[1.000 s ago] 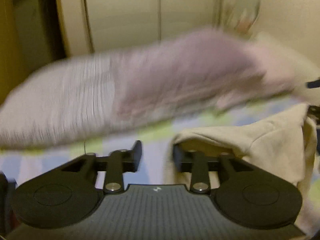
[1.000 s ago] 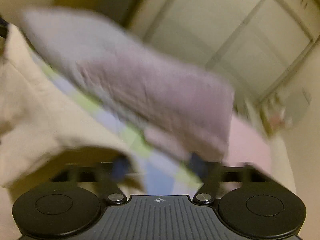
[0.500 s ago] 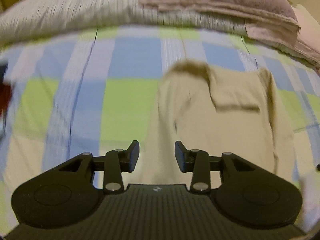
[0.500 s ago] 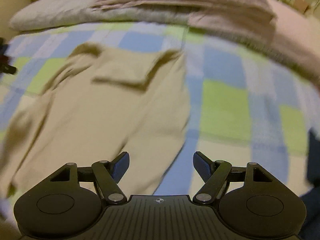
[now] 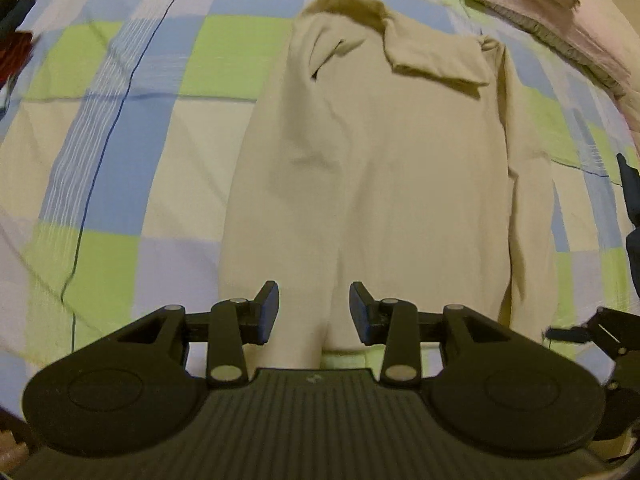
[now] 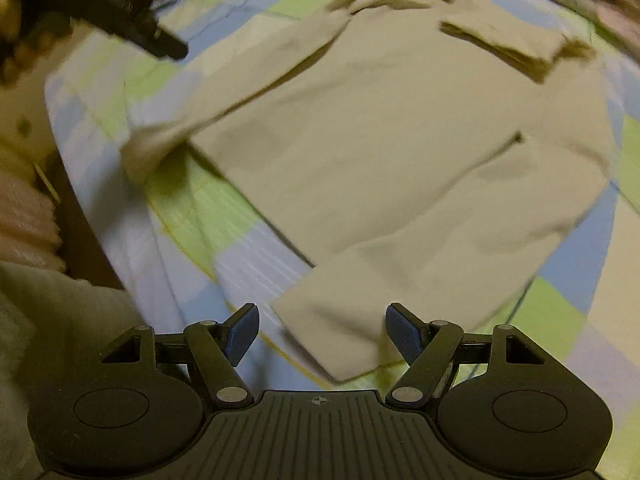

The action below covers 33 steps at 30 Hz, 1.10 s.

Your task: Fold clothes

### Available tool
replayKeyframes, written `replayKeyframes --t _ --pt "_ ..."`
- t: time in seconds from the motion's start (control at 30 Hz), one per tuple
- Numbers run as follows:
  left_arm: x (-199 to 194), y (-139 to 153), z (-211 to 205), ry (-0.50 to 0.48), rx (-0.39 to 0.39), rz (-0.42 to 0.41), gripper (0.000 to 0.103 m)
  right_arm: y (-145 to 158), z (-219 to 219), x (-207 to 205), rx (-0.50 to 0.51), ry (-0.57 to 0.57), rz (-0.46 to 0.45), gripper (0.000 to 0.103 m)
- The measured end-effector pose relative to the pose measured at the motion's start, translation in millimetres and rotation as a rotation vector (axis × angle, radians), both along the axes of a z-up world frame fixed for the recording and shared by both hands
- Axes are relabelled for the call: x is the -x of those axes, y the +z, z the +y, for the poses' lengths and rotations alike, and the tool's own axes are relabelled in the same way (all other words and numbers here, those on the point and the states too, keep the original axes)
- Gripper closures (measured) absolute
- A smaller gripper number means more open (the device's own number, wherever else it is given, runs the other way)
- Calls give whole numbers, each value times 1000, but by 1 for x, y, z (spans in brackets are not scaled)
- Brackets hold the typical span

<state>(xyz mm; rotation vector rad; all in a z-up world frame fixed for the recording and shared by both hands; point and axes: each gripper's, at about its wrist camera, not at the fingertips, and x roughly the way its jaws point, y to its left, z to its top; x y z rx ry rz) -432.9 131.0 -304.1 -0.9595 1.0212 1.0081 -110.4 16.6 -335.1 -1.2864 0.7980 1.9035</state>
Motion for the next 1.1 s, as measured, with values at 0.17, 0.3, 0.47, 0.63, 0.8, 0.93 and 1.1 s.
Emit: replayKeyframes --t 0.17,0.3,0.47,0.63,0.8,0.93,1.1 --pt "4 7 -15 21 -23 2 68 -23 -7 14 -97 44 -178 100" --pt "10 18 -20 42 -65 1 68 6 7 -46 -96 -186 -27 102" --pt "16 32 -23 81 -107 -4 69 65 22 -204 -172 -692 46 102" --pt "22 45 -26 122 -145 -9 68 92 21 -346 -226 -1230 -226 90" --pt "30 42 -36 168 -140 -5 63 109 13 -366 -279 -1325 -276 40" --pt "43 25 -46 227 -93 -22 58 84 17 -334 -169 -1297 -116 40" --pt "59 -11 -64 299 -11 -74 54 39 24 -266 7 -1176 3 40"
